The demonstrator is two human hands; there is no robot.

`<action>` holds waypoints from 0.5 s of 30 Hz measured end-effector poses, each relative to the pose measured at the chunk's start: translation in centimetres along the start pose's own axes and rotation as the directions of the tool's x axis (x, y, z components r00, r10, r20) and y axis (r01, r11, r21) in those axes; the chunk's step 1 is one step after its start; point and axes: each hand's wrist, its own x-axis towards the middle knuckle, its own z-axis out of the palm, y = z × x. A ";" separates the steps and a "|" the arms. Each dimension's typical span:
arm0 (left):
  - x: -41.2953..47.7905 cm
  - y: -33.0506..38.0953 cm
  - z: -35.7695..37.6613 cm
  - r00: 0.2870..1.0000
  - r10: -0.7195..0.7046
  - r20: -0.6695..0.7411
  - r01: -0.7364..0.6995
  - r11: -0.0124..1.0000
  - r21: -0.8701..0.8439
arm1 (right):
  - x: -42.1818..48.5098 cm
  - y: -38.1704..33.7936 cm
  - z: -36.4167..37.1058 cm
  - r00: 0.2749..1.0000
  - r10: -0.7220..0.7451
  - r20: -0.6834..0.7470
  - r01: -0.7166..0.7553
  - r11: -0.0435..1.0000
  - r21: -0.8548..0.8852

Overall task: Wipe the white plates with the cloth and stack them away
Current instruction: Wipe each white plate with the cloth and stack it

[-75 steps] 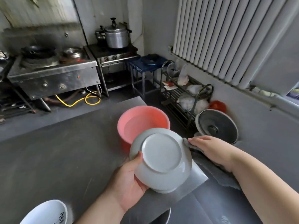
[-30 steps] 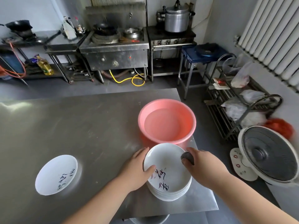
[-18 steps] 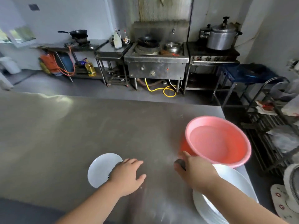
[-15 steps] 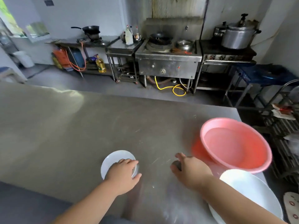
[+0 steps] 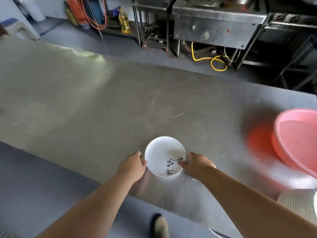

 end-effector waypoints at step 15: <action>0.7 2.3 2.4 0.993 0.117 -0.017 -0.117 0.993 -0.006 | -1.1 1.6 1.8 0.991 0.103 0.087 -0.123 0.954 0.273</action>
